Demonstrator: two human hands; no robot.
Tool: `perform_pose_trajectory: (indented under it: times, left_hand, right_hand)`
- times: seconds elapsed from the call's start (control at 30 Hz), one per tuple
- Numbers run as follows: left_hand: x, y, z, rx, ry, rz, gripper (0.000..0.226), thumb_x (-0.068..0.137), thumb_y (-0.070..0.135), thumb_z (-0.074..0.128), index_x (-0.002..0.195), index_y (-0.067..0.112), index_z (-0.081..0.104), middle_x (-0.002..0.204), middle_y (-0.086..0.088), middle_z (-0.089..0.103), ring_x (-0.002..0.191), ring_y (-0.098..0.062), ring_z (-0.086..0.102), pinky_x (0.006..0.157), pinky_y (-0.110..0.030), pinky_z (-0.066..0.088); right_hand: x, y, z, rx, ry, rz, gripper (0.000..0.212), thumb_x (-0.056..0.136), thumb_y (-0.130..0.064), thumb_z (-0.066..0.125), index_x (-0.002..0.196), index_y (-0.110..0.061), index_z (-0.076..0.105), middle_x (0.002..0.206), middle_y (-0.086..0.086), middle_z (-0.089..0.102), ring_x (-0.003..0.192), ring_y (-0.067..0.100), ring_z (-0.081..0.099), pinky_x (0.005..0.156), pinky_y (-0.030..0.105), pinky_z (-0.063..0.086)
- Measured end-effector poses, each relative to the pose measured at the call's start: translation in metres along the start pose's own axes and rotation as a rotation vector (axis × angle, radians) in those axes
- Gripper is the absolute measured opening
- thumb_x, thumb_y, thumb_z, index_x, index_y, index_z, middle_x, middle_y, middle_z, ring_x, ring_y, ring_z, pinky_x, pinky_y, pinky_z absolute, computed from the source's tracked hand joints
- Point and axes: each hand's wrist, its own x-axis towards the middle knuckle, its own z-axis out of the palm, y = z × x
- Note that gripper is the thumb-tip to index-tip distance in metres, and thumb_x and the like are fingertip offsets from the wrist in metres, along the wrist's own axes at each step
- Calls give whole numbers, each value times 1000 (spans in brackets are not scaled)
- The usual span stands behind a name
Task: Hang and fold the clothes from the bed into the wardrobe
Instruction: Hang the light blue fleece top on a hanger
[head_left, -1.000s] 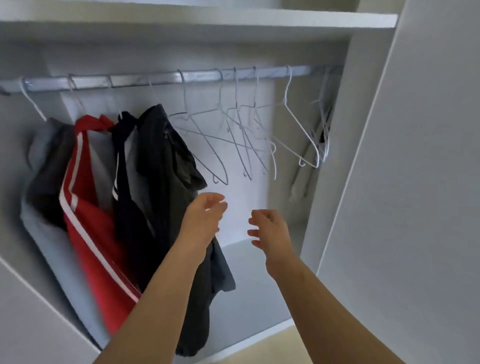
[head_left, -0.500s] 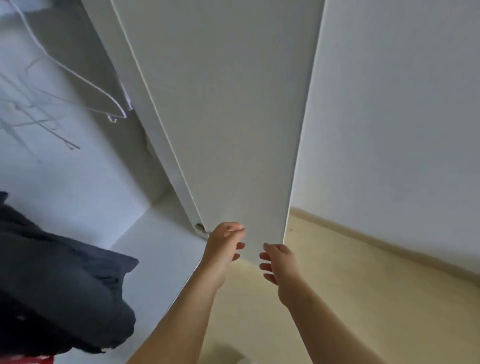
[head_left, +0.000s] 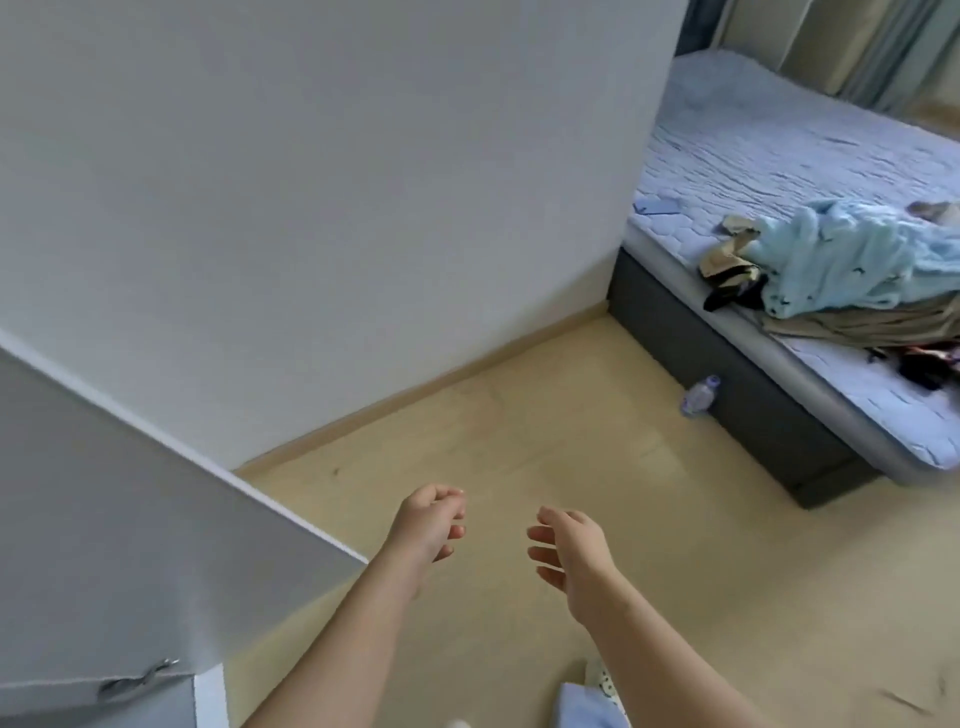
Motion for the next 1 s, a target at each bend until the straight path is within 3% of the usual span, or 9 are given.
perform_pose_trajectory:
  times: [0.17,0.4,0.73,1.0]
  left_hand:
    - [12,40,102,127,-198,27,10,90,17,52,83,22,56,76,4,54,59,-9,51,53,-20,37]
    - [22,95,256,211,-320,39,13,92,18,51,81,21,56,77,3,56,60,-10,51,52,-20,37]
    - [48,167,403,299,-446,44,14,93,15,49,81,20,55,74,2,55,58,-10,49,48,-18,33]
    - [105,269,530,390,-521,125,13,93,16,48,84,19,56,76,2,57,59,-11,51,52,-20,36]
  right_hand:
    - [19,-24,-99,202,169,-4,10,92,-17,48,83,-15,53,74,2,57,56,15,50,55,22,36]
    - [46,-65,-250,352,325,-2,12,92,-14,47,81,-14,53,72,3,56,54,15,49,54,22,33]
    - [98,-124,-375,572,435,56,14,93,-14,48,79,-13,50,70,4,55,54,15,44,52,22,30]
    - [173,-224,-470,663,502,53,11,93,-17,49,83,-12,53,72,4,58,55,16,45,54,23,30]
